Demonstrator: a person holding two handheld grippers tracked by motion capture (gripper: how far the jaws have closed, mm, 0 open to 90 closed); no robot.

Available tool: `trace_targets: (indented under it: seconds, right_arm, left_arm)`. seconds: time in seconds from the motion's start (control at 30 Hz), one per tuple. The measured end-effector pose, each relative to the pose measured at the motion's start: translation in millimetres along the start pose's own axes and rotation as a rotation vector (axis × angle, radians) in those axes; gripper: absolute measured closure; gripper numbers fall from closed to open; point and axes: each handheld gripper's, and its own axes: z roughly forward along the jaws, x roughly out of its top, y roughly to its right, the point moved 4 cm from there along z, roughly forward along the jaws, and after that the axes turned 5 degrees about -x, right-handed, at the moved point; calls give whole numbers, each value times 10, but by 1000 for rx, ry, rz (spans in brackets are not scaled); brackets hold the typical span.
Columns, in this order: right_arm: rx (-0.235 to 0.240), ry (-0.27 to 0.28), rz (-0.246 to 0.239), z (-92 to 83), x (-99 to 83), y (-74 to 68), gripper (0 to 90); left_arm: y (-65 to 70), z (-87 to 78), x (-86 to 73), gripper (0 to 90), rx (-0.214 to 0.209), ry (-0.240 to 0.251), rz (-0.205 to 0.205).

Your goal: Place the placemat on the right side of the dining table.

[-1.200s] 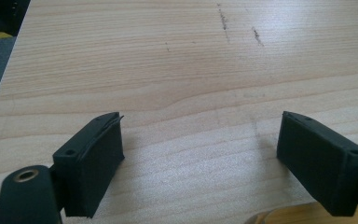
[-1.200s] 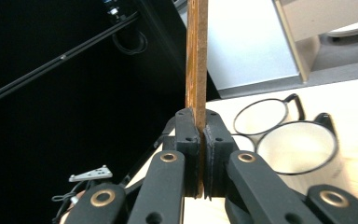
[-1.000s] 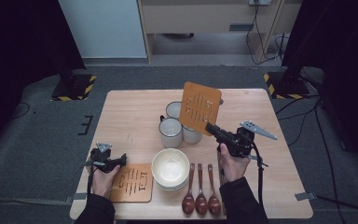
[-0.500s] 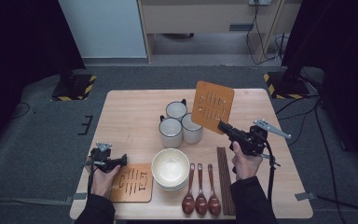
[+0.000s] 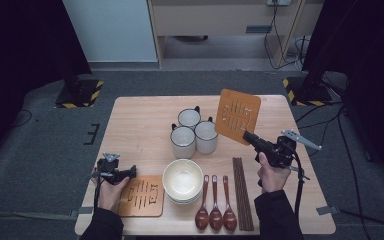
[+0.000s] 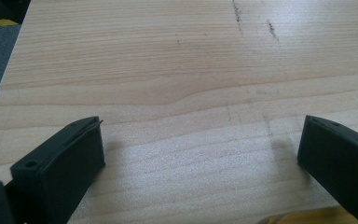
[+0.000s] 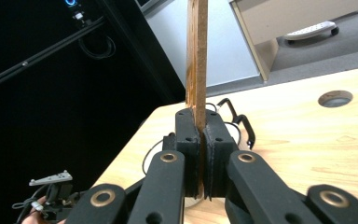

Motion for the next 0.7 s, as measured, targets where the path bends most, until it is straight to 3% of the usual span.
trace_targets:
  seconds: [0.7]
  right_arm:
    - [-86, -38, -6, -169, -48, 414, 871]
  left_arm:
    - [1, -1, -1, 0, 1, 0, -1]
